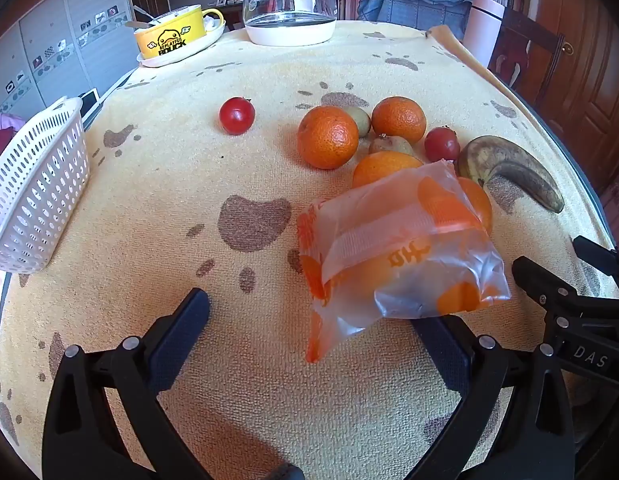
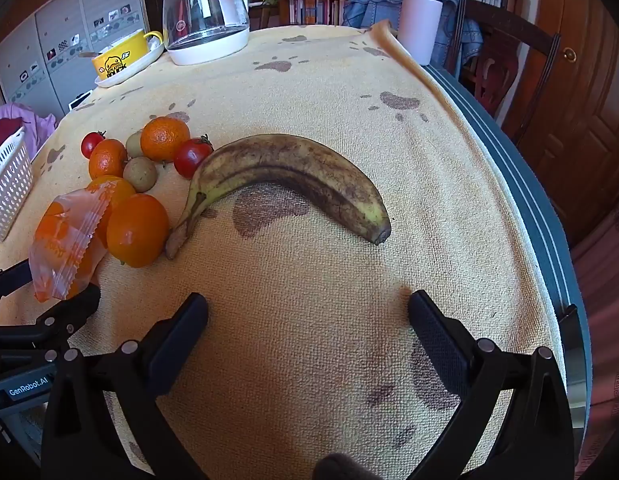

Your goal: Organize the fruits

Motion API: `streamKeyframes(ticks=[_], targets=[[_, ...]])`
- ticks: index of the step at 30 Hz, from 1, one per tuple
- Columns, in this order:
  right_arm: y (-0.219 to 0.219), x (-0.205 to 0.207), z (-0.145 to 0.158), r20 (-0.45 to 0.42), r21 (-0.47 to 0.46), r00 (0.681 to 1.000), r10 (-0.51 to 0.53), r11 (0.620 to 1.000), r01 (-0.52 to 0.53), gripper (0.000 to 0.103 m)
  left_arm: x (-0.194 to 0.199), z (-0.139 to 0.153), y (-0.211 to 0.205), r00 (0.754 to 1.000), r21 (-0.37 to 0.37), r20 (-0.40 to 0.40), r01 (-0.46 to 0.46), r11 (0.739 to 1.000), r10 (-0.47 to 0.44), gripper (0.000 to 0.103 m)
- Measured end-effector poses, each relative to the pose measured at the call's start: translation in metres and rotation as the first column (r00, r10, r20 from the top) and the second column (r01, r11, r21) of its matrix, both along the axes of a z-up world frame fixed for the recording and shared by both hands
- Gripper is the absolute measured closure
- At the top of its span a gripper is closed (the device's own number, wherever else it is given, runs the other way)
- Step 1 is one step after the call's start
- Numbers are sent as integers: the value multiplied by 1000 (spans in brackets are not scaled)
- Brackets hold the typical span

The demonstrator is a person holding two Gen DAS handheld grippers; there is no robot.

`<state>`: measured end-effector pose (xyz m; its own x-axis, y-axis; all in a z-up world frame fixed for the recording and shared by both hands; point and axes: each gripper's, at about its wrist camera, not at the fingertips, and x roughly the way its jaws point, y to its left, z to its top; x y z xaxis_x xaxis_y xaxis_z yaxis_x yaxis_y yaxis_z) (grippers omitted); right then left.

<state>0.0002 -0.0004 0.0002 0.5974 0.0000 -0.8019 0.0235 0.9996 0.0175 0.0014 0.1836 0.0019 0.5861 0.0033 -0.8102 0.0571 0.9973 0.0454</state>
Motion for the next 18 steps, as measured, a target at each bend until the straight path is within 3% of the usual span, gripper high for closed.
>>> streamKeyframes(ticks=[18], targets=[[0, 0, 0, 1, -1, 1000, 0, 1000, 0, 5, 1, 0, 1, 1000, -1, 0, 0, 1000, 0, 2]])
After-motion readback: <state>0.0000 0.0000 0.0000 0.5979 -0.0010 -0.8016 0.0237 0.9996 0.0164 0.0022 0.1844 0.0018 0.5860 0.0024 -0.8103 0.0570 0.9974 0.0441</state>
